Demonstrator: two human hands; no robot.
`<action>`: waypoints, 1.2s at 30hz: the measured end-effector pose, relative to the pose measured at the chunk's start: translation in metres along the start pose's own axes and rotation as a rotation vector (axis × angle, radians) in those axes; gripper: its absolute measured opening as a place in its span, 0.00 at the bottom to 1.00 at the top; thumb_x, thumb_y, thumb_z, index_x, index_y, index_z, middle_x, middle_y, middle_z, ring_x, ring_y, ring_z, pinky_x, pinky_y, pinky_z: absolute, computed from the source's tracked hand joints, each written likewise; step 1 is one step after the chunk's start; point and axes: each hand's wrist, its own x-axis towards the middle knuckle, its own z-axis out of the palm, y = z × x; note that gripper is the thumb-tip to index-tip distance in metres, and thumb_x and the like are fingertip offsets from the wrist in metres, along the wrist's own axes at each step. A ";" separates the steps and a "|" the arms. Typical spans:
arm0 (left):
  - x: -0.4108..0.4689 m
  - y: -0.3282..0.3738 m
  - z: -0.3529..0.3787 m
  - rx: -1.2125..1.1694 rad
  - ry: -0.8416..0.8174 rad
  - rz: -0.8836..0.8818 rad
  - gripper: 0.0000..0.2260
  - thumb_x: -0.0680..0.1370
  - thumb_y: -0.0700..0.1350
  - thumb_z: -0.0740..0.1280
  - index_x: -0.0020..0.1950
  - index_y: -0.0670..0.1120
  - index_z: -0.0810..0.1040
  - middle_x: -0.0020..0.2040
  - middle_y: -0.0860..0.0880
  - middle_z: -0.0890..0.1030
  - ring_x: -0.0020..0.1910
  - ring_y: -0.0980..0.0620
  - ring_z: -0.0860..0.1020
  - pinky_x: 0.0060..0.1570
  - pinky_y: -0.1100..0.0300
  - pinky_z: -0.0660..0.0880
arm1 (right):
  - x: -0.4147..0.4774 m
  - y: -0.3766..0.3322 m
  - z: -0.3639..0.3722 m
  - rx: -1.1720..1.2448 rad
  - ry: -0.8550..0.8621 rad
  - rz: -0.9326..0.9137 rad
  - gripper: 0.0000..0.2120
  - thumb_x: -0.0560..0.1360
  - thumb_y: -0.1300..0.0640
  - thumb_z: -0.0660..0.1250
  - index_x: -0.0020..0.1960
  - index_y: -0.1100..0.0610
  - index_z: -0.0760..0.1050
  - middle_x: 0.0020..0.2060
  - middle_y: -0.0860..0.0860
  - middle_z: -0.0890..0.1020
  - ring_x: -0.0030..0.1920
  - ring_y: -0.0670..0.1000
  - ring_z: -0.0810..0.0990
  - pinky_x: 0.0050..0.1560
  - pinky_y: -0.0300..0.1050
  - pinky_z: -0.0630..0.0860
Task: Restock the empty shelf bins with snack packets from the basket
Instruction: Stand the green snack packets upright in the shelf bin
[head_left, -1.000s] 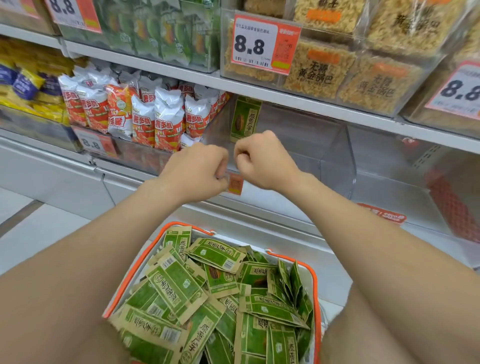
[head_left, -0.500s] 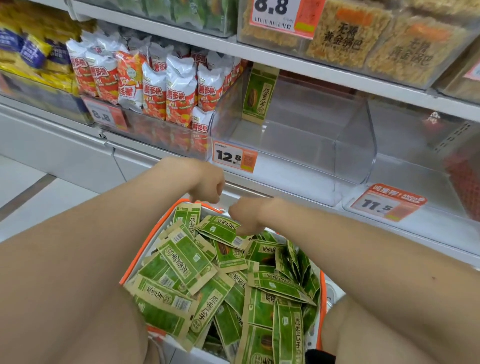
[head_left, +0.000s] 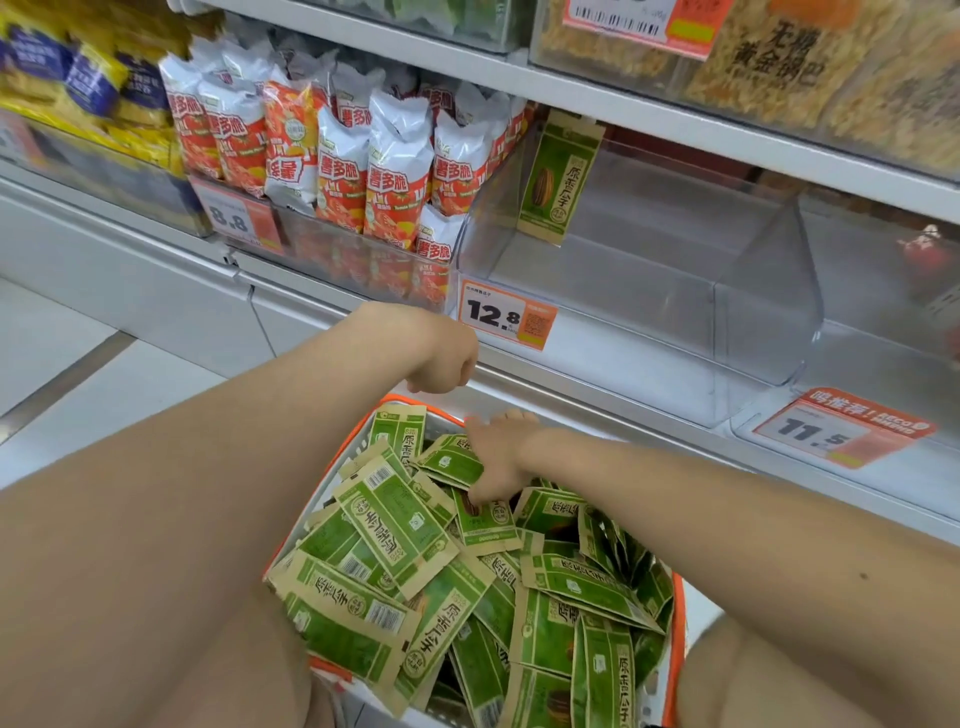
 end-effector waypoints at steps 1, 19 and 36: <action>-0.004 0.000 -0.001 -0.006 0.003 -0.001 0.21 0.82 0.35 0.61 0.71 0.51 0.78 0.69 0.46 0.79 0.65 0.45 0.80 0.65 0.46 0.77 | -0.004 0.002 -0.010 0.076 -0.019 -0.019 0.44 0.74 0.35 0.72 0.78 0.57 0.56 0.63 0.58 0.75 0.57 0.58 0.76 0.52 0.52 0.76; -0.062 0.006 -0.021 -0.762 0.380 0.012 0.16 0.72 0.56 0.81 0.48 0.46 0.84 0.40 0.45 0.85 0.35 0.48 0.83 0.33 0.56 0.78 | -0.106 0.030 -0.095 0.627 0.401 -0.189 0.10 0.75 0.54 0.71 0.42 0.59 0.75 0.33 0.50 0.71 0.34 0.49 0.70 0.34 0.46 0.66; -0.040 0.040 -0.030 -1.302 0.919 -0.098 0.29 0.74 0.66 0.67 0.41 0.39 0.83 0.34 0.48 0.83 0.39 0.47 0.82 0.52 0.39 0.83 | -0.113 0.044 -0.120 1.675 0.517 0.011 0.25 0.74 0.48 0.63 0.69 0.56 0.71 0.52 0.58 0.87 0.45 0.57 0.89 0.40 0.58 0.85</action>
